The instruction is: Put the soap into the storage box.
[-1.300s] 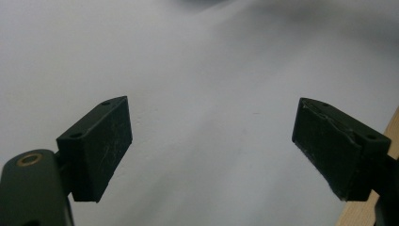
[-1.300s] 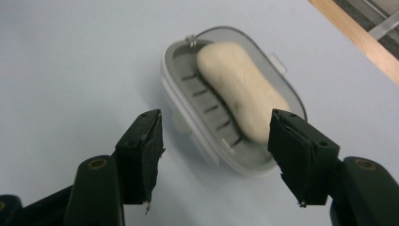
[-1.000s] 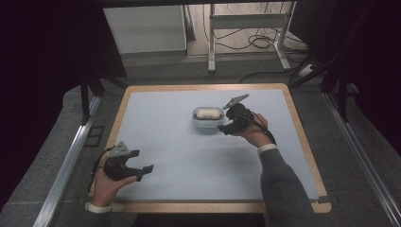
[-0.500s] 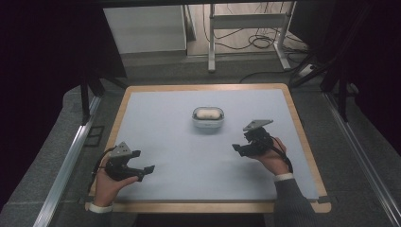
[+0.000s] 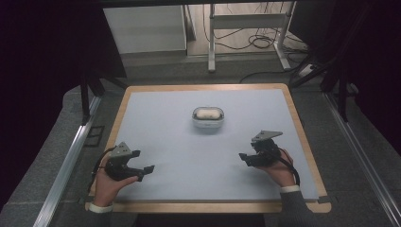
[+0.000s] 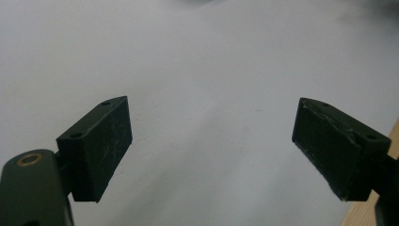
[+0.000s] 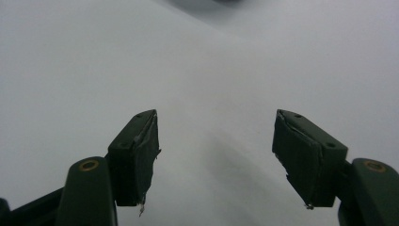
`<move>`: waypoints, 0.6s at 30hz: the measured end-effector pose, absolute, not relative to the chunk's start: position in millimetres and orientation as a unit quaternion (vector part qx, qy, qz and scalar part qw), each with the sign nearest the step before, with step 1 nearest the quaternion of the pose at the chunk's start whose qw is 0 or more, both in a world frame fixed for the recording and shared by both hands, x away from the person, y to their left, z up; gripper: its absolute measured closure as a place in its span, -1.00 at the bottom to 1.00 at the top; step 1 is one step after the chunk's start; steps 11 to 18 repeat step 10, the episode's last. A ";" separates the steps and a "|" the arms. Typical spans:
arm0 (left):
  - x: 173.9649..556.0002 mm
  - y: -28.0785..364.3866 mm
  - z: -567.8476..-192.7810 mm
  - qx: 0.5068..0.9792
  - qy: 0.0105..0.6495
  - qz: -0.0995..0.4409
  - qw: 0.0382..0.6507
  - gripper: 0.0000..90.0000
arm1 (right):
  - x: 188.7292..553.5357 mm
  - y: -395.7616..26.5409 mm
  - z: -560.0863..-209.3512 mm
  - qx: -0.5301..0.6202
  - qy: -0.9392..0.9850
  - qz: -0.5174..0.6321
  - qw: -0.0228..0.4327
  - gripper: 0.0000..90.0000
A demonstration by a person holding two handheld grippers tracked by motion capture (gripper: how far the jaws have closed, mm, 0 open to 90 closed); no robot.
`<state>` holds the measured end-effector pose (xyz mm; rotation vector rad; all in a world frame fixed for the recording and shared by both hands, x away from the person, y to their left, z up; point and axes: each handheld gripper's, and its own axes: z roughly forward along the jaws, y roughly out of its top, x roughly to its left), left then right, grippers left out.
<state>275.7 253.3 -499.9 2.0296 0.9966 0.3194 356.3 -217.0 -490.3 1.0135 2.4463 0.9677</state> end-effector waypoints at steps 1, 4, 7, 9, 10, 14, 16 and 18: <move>275.8 253.3 -500.0 0.808 0.397 0.127 0.416 -0.71 | 356.7 -217.1 -490.3 0.357 0.854 0.341 0.161 -0.30; 276.0 252.5 -500.5 0.809 0.397 0.128 0.414 -0.71 | 355.9 -216.2 -489.1 0.353 0.855 0.342 0.167 -0.30; 276.0 252.1 -500.7 0.810 0.396 0.128 0.414 -0.71 | 354.2 -216.8 -488.5 0.349 0.853 0.345 0.175 -0.30; 276.0 252.5 -500.5 0.810 0.396 0.128 0.414 -0.71 | 353.4 -218.9 -488.1 0.352 0.851 0.347 0.176 -0.30; 275.9 252.9 -500.3 0.809 0.396 0.128 0.415 -0.71 | 353.4 -220.3 -488.1 0.352 0.852 0.346 0.176 -0.30; 275.9 252.9 -500.3 0.809 0.396 0.128 0.415 -0.71 | 353.4 -220.3 -488.1 0.352 0.852 0.346 0.176 -0.30; 275.9 252.9 -500.3 0.809 0.396 0.128 0.415 -0.71 | 353.4 -220.3 -488.1 0.352 0.852 0.346 0.176 -0.30; 275.9 252.9 -500.3 0.809 0.396 0.128 0.415 -0.71 | 353.4 -220.3 -488.1 0.352 0.852 0.346 0.176 -0.30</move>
